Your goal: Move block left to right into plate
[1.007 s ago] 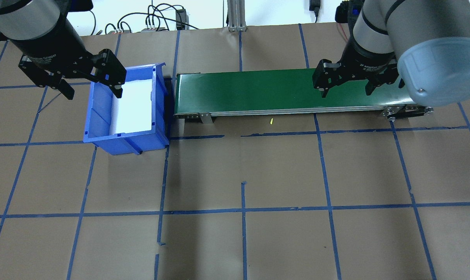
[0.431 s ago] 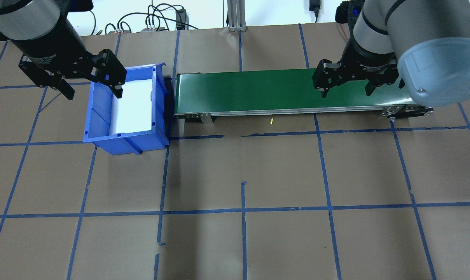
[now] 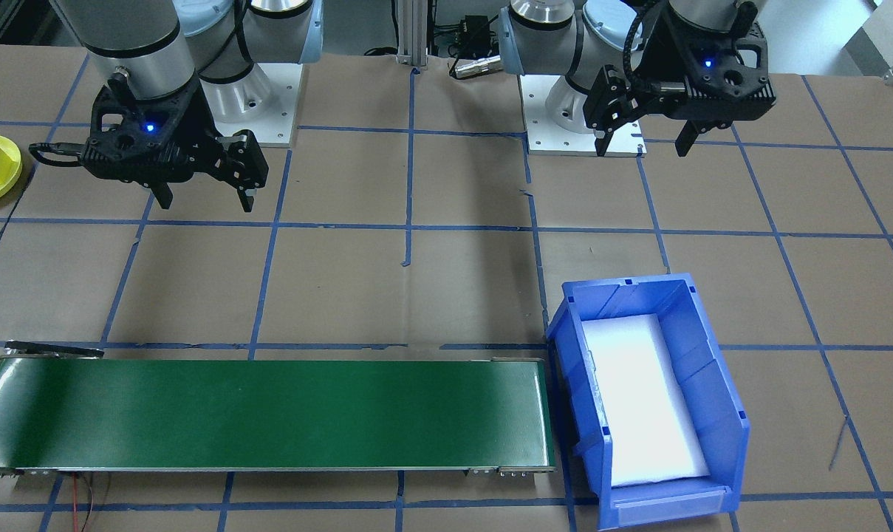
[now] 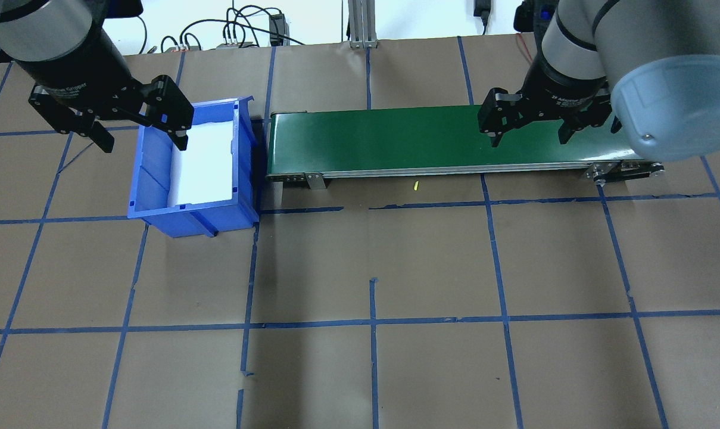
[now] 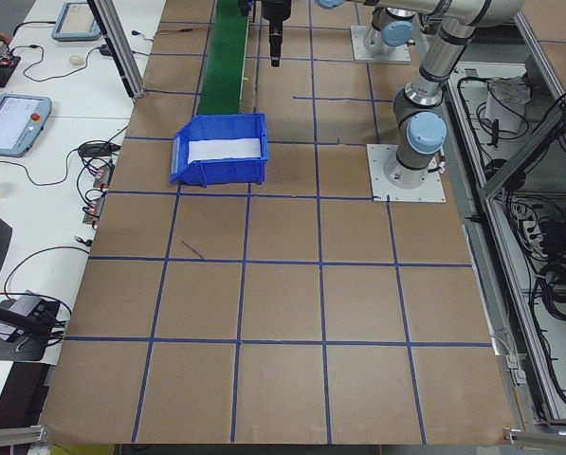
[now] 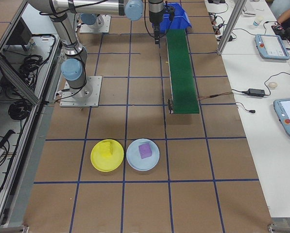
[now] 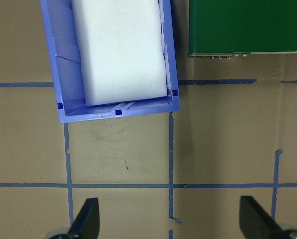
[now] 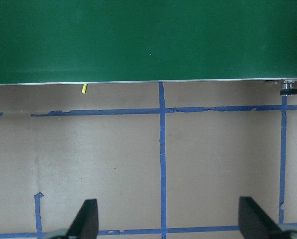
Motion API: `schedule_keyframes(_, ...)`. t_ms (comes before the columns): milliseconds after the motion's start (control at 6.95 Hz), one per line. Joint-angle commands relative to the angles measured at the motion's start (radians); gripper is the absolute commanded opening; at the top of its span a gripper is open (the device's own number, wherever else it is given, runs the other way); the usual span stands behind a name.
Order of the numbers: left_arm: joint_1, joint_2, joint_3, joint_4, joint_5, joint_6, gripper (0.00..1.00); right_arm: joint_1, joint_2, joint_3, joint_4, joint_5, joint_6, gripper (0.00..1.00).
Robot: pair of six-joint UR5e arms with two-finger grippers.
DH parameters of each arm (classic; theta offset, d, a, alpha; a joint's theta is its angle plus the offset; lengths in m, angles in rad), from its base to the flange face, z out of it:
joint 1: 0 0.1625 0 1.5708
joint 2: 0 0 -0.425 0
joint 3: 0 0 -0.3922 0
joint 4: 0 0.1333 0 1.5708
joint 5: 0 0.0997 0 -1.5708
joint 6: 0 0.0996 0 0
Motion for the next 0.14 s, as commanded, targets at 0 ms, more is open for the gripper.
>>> schedule_keyframes(0,0.000,0.000,0.000,0.000,0.000,0.000,1.00,-0.002,0.000,-0.002,-0.003,-0.002,-0.001,1.00)
